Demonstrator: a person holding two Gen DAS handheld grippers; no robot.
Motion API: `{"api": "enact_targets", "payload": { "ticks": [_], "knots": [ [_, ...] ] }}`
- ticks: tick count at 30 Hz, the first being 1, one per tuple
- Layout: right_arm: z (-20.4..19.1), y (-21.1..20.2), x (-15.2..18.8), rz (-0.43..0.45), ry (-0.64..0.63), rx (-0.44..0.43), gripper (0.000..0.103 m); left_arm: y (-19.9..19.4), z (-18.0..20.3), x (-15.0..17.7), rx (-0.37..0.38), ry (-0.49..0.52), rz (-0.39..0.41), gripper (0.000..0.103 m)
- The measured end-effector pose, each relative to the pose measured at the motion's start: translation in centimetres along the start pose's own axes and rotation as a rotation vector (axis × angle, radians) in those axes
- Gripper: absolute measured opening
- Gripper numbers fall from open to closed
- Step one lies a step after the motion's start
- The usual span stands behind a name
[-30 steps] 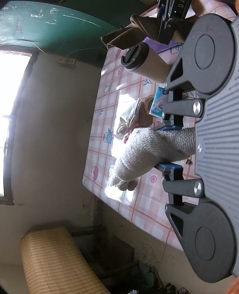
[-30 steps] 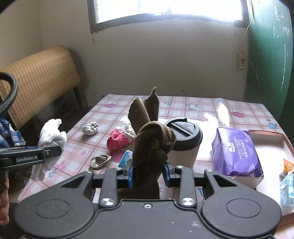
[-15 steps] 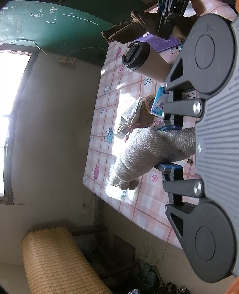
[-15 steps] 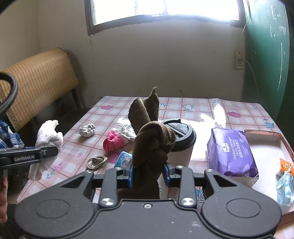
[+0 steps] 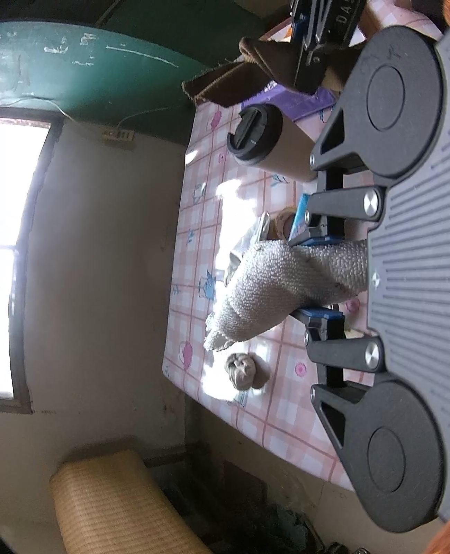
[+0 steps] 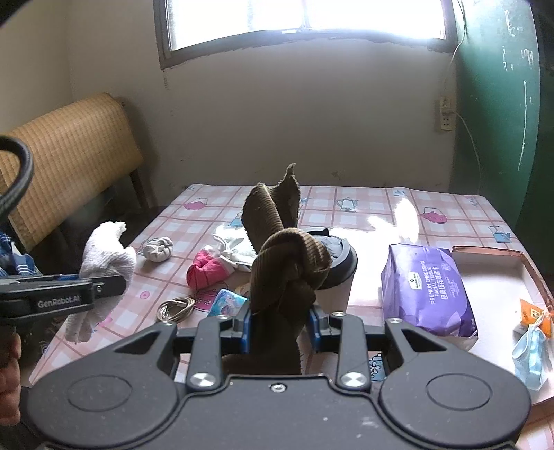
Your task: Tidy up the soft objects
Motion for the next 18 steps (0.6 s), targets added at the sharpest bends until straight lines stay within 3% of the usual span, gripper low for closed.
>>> {"api": "enact_targets", "payload": {
  "ticks": [18],
  "knots": [
    [0.5, -0.4, -0.8, -0.002, -0.014, 0.046, 0.038, 1.5, 3.2, -0.5, 0.049, 0.04, -0.011, 0.035]
  ]
}}
Point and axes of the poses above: each gripper's, at about its wrist camera, not at the fingertips, and y roughly the way its jaws point, z to its right, x to its underside, the point moved 10 cm from there along y, roughly the way its jaws point, and after that the axes turned 11 degrees about x, right-handed, at the moved point
